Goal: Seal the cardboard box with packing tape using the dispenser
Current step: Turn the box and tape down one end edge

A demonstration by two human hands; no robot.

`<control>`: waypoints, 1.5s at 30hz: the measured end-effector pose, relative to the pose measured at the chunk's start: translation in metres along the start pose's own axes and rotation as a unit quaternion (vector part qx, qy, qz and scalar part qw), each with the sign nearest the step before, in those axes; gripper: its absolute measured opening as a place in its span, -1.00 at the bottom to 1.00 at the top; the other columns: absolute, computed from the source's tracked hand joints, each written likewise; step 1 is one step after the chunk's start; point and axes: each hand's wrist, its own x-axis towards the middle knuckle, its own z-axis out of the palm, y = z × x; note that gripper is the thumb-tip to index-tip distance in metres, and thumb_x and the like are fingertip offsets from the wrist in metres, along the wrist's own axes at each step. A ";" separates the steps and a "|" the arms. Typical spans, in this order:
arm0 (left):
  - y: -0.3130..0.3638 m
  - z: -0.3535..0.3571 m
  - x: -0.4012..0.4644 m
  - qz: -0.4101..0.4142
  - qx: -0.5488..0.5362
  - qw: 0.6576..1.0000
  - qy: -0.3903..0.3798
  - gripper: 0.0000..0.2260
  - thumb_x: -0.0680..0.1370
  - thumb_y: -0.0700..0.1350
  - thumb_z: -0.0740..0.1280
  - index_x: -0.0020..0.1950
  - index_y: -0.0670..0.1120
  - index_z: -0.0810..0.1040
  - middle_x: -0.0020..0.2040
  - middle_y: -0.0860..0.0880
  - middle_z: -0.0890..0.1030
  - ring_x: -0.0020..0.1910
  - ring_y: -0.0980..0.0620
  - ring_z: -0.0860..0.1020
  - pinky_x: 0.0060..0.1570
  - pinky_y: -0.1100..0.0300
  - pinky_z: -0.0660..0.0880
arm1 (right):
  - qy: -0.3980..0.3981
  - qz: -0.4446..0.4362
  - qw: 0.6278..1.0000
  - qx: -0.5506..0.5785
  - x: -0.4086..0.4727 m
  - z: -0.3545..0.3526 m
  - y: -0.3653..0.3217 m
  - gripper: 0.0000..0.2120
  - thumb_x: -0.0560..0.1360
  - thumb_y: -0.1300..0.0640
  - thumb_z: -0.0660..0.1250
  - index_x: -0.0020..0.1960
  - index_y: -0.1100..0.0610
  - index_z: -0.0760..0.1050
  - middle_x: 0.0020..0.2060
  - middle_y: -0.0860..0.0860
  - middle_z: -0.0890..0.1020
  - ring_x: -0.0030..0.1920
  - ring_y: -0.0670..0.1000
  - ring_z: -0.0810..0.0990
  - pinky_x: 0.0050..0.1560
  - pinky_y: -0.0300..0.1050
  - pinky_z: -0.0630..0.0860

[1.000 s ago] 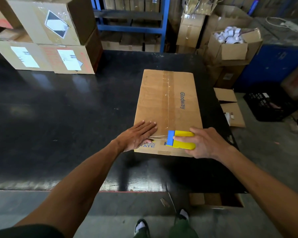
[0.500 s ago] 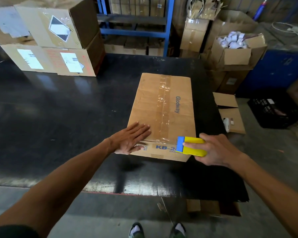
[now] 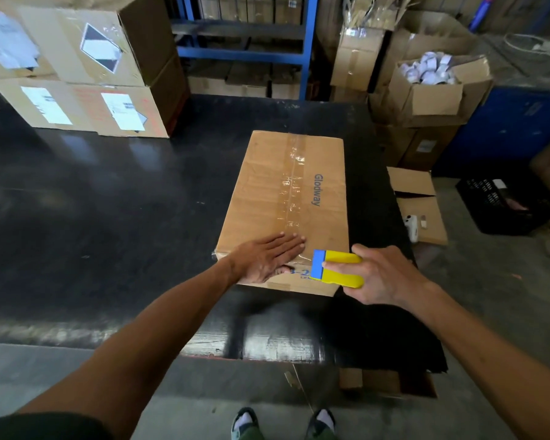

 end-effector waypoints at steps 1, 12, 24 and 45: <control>0.000 -0.001 0.000 0.001 -0.010 1.000 -0.002 -0.43 0.69 0.12 0.05 0.60 -0.18 0.11 0.60 -0.14 0.12 0.58 -0.08 0.09 0.53 -0.04 0.13 | -0.005 -0.001 1.000 0.001 0.000 0.000 0.001 -0.39 0.17 -0.14 0.59 0.21 -0.18 0.60 -0.28 0.02 0.51 -0.50 0.03 0.44 -0.48 -0.22 0.21; 0.011 -0.002 0.030 -0.013 -0.002 1.000 0.006 -0.42 0.69 0.15 -0.01 0.61 -0.16 0.06 0.61 -0.12 0.09 0.60 -0.06 0.04 0.55 -0.01 0.07 | 0.001 -0.018 1.000 -0.020 0.002 0.007 0.007 -0.43 0.23 -0.19 0.53 0.24 -0.22 0.57 -0.26 0.03 0.53 -0.47 0.03 0.47 -0.46 -0.22 0.24; 0.011 -0.003 0.030 -0.008 -0.005 1.000 0.018 -0.41 0.68 0.15 0.01 0.60 -0.18 0.11 0.59 -0.14 0.16 0.58 -0.06 0.12 0.54 0.02 0.13 | 0.007 -0.024 1.000 -0.018 -0.056 0.002 0.070 -0.39 0.29 -0.19 0.44 0.33 -0.22 0.46 -0.23 0.03 0.50 -0.48 -0.01 0.41 -0.50 -0.24 0.25; 0.060 -0.002 0.107 -0.103 0.003 0.993 -0.051 -0.18 0.59 0.38 -0.10 0.58 -0.24 0.11 0.57 -0.26 0.19 0.57 -0.20 0.10 0.56 -0.09 -0.03 | -0.047 -0.026 0.993 -0.103 -0.033 0.077 0.069 -0.47 0.18 -0.03 0.57 0.15 0.00 0.62 -0.19 0.18 0.55 -0.40 0.16 0.56 -0.51 -0.10 0.42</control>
